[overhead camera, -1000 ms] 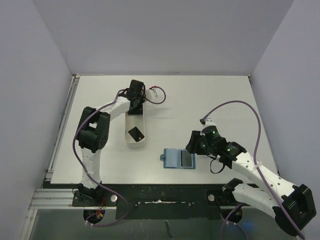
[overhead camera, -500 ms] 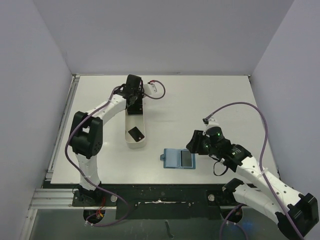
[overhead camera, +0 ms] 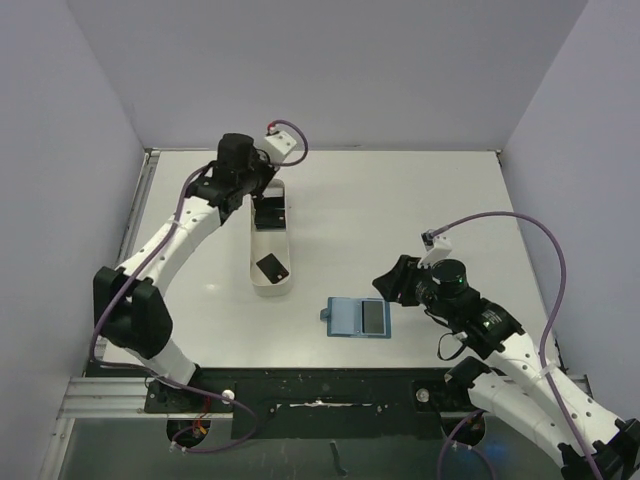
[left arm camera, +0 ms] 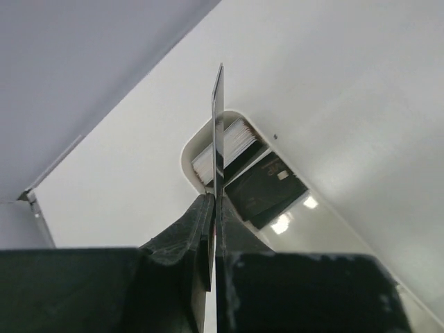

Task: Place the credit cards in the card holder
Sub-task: Pick up the credit card from the storage box.

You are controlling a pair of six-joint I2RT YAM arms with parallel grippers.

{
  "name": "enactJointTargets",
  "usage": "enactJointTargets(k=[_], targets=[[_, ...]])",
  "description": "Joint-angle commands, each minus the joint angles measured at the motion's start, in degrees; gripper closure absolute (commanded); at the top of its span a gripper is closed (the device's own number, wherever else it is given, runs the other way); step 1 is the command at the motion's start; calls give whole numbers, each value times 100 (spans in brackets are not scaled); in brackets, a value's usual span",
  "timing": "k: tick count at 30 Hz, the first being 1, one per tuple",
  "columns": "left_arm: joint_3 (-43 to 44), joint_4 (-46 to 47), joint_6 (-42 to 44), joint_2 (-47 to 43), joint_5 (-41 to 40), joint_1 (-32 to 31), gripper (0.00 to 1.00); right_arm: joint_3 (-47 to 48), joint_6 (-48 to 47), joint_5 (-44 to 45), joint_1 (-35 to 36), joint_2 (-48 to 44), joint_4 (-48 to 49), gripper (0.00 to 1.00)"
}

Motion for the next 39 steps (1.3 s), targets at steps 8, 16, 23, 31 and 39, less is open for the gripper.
enactJointTargets(k=[8, 16, 23, 31, 39], targets=[[-2087, 1876, -4304, -2224, 3241, 154, 100, 24, 161, -864, 35, -276, 1317, 54], [-3899, 3836, -6774, -3269, 4625, 114, 100, 73, 587, -1260, 39, -133, 2170, 56], [-5330, 5644, -8670, -3914, 4860, -151, 100, 152, 994, -1598, 51, 254, 2884, 72], [-5964, 6458, -9389, -3839, 4707, -836, 100, 268, 1287, -1987, 75, 799, 3459, 63], [-6116, 7039, -9694, -3654, 4739, -955, 100, 235, 1507, -2363, 94, 1138, 3920, 67]])
